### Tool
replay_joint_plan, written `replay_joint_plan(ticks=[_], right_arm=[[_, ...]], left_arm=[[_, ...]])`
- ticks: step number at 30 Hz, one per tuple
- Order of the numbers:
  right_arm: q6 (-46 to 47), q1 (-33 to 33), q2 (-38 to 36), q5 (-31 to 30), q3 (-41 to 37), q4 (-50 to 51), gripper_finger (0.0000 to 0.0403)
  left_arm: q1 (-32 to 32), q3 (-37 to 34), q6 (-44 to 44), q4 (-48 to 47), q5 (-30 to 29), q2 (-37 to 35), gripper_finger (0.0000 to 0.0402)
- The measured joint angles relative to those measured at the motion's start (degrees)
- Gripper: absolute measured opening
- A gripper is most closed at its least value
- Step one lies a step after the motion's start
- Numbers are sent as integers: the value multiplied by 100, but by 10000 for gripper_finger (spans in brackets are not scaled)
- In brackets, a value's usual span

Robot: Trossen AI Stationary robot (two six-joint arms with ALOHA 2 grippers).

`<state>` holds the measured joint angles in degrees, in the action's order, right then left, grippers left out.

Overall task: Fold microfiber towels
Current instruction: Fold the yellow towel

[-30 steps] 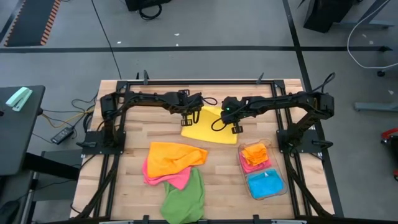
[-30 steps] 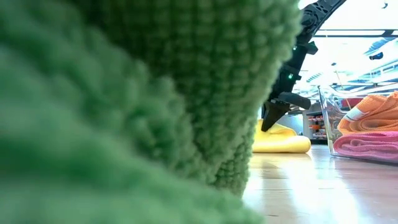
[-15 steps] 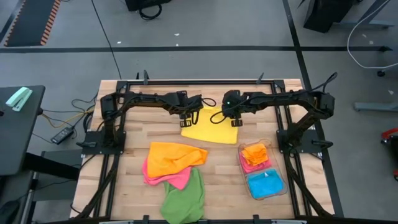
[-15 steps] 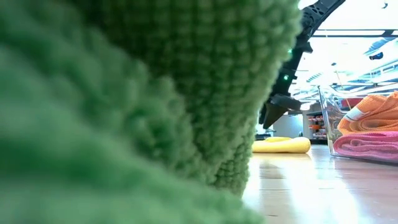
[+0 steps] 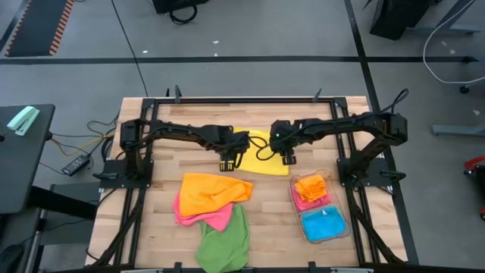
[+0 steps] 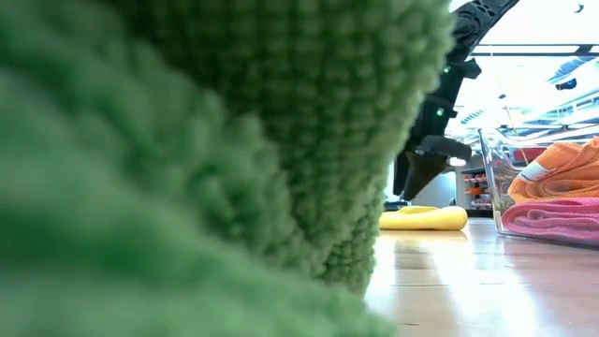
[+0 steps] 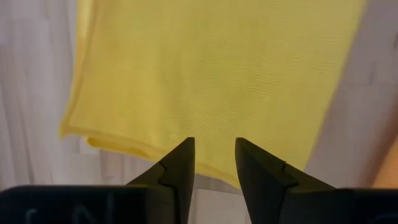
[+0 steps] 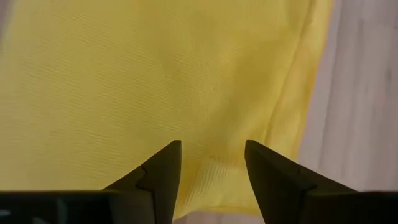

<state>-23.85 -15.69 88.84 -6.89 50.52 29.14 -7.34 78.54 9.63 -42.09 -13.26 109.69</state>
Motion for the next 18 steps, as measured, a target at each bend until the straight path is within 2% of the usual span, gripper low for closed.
replay_joint_plan(ticks=[4, 13, 18], right_arm=[[120, 187, 0, -497, -171, -54, 186], [272, 247, 0, -753, -620, -374, 186], [301, 248, 4, -1156, -811, -707, 184]], left_arm=[[87, 0, 2, -10, 2, 0, 115], [71, 0, -2, -68, -2, 2, 110], [73, 0, 2, -65, -4, 2, 106]])
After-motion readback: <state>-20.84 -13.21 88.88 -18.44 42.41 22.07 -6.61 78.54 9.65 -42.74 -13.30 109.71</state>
